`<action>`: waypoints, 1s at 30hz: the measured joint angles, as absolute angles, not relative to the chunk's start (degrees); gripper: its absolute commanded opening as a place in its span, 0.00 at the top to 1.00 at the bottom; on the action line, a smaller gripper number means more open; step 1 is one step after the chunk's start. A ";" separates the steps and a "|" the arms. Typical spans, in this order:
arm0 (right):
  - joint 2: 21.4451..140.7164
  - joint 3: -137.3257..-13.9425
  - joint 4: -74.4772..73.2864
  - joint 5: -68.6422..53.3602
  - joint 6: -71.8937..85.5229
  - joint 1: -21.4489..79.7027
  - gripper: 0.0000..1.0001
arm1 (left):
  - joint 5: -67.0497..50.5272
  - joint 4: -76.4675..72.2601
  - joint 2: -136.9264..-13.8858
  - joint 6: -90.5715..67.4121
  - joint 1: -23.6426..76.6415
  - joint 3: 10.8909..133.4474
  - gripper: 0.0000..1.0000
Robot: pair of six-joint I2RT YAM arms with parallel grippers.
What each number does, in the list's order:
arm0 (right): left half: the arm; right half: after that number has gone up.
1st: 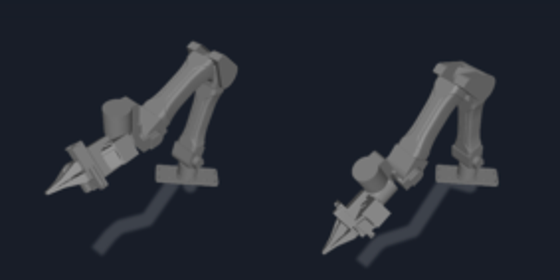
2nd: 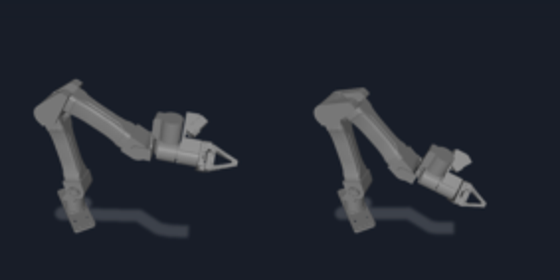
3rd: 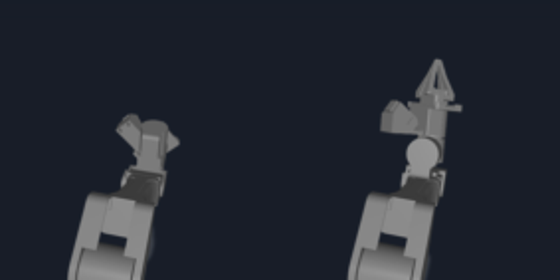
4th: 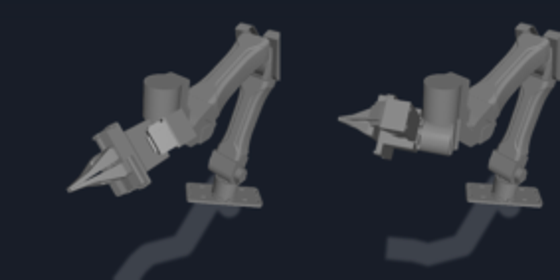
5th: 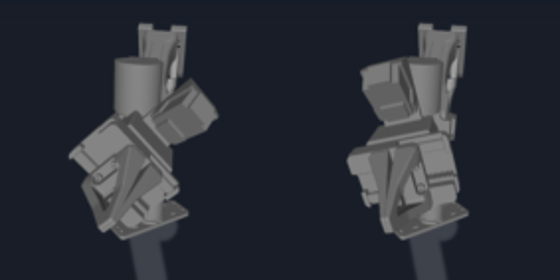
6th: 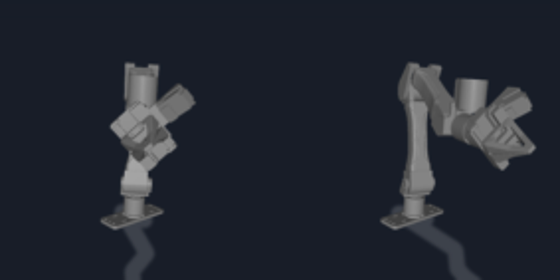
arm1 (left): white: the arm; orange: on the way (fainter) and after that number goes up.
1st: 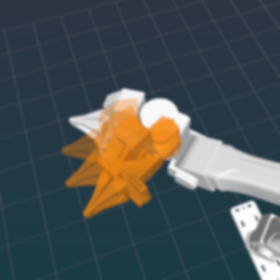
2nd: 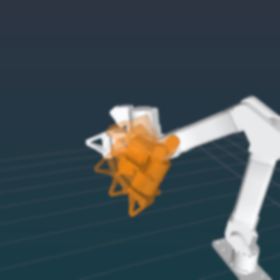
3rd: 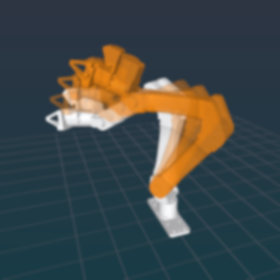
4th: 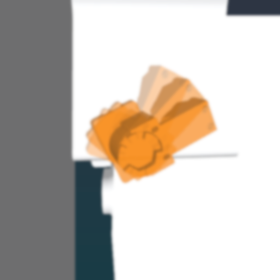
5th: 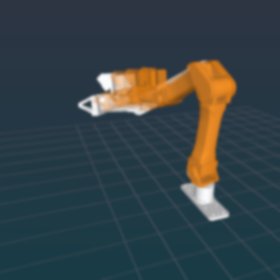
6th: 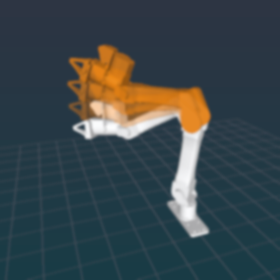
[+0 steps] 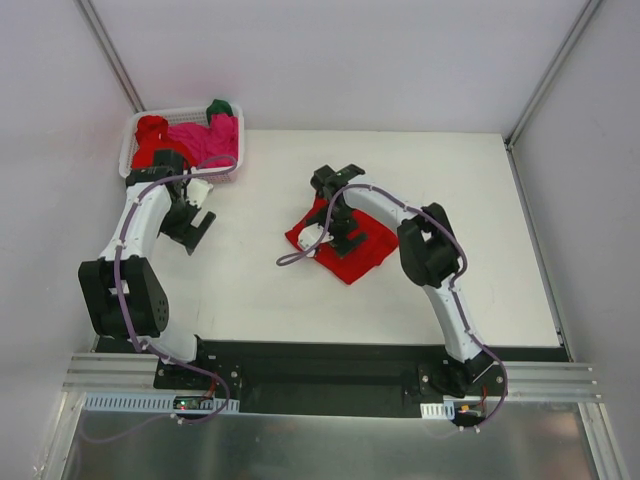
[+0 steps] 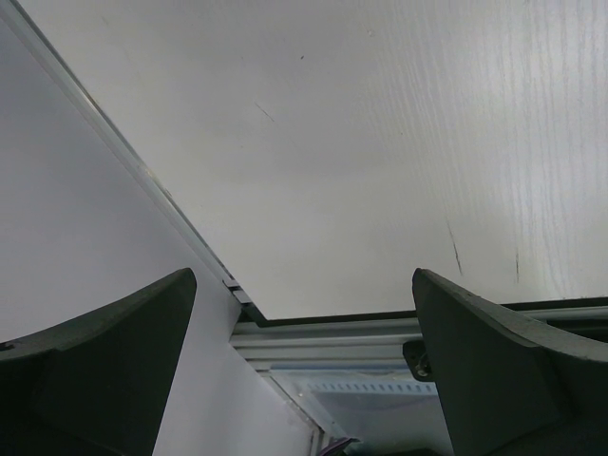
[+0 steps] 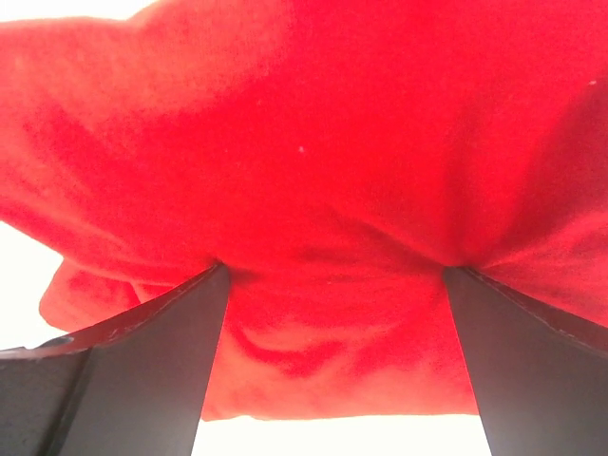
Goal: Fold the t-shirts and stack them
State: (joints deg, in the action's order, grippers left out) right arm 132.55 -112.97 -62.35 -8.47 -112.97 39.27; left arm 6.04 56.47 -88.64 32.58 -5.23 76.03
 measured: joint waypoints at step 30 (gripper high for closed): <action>124.27 -99.48 -71.40 -14.76 -100.27 34.85 0.00 | 6.07 56.42 -90.02 32.58 -2.94 79.48 0.01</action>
State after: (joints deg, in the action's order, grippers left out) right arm 124.27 -99.48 -71.40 -14.76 -100.27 34.85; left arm 6.07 56.42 -90.02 32.58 -2.94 79.48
